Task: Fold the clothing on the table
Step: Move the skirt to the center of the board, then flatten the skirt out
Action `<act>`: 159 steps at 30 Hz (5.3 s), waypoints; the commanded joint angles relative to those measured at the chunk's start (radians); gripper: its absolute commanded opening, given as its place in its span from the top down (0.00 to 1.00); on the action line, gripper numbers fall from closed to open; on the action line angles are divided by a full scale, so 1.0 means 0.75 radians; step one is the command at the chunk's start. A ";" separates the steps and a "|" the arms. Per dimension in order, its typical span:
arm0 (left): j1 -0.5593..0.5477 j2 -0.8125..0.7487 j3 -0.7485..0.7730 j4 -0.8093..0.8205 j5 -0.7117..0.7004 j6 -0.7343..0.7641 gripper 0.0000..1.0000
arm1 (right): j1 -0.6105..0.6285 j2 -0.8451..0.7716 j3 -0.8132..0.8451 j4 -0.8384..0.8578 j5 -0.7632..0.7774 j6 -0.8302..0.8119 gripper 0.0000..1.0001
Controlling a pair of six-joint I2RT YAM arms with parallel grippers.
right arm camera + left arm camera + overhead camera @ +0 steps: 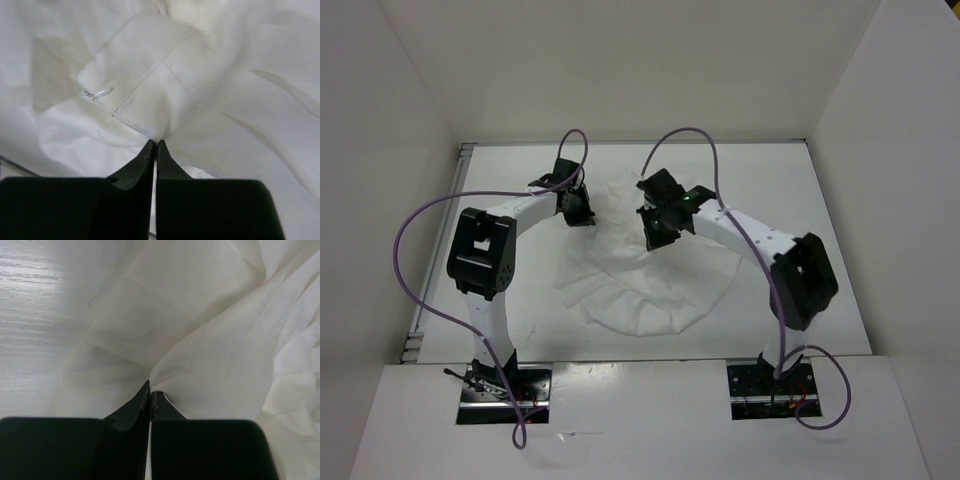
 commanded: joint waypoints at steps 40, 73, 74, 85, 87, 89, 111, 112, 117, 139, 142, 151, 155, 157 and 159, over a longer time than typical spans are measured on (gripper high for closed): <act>0.126 0.055 0.134 -0.040 0.169 0.110 1.00 | 0.236 -0.137 0.102 -0.034 0.452 -0.173 0.52; 0.126 0.079 0.134 -0.040 0.170 0.110 1.00 | 0.171 0.041 0.202 -0.039 0.043 -0.349 0.50; 0.126 0.079 0.134 -0.040 0.170 0.110 1.00 | 0.171 0.072 0.202 -0.039 0.029 -0.349 0.50; 0.139 0.079 0.122 -0.028 0.182 0.110 1.00 | 0.171 0.213 0.190 0.034 0.058 -0.363 0.50; 0.139 0.079 0.122 -0.028 0.182 0.110 1.00 | 0.171 0.235 0.190 0.051 0.058 -0.363 0.50; 0.139 0.079 0.122 -0.028 0.196 0.110 1.00 | 0.171 0.282 0.178 0.051 0.039 -0.363 0.50; 0.175 0.079 0.110 -0.015 0.221 0.110 1.00 | 0.183 -0.022 0.192 -0.043 0.117 -0.296 1.00; 0.175 0.079 0.110 -0.015 0.221 0.110 1.00 | 0.183 -0.050 0.204 -0.078 0.131 -0.280 1.00; 0.175 0.079 0.098 -0.015 0.233 0.110 1.00 | 0.154 -0.190 0.233 -0.121 0.145 -0.220 1.00; 0.139 -0.296 -0.119 0.142 0.405 0.018 0.34 | -0.034 -0.482 0.235 0.077 0.060 -0.014 1.00; 0.163 -0.545 -0.225 0.193 0.358 -0.072 0.14 | -0.022 -0.470 0.223 0.091 0.027 -0.014 1.00; 0.216 -0.811 -0.430 0.181 0.212 -0.140 0.10 | 0.197 -0.562 0.333 -0.056 -0.169 -0.014 1.00; 0.216 -0.798 -0.477 0.193 0.231 -0.154 0.10 | 0.267 -0.664 0.396 -0.070 -0.253 0.052 1.00; 0.216 -0.784 -0.477 0.193 0.231 -0.166 0.10 | 0.267 -0.697 0.417 -0.070 -0.253 0.095 1.00; 0.216 -0.772 -0.461 0.193 0.231 -0.166 0.10 | 0.253 -0.709 0.443 -0.021 -0.213 0.129 1.00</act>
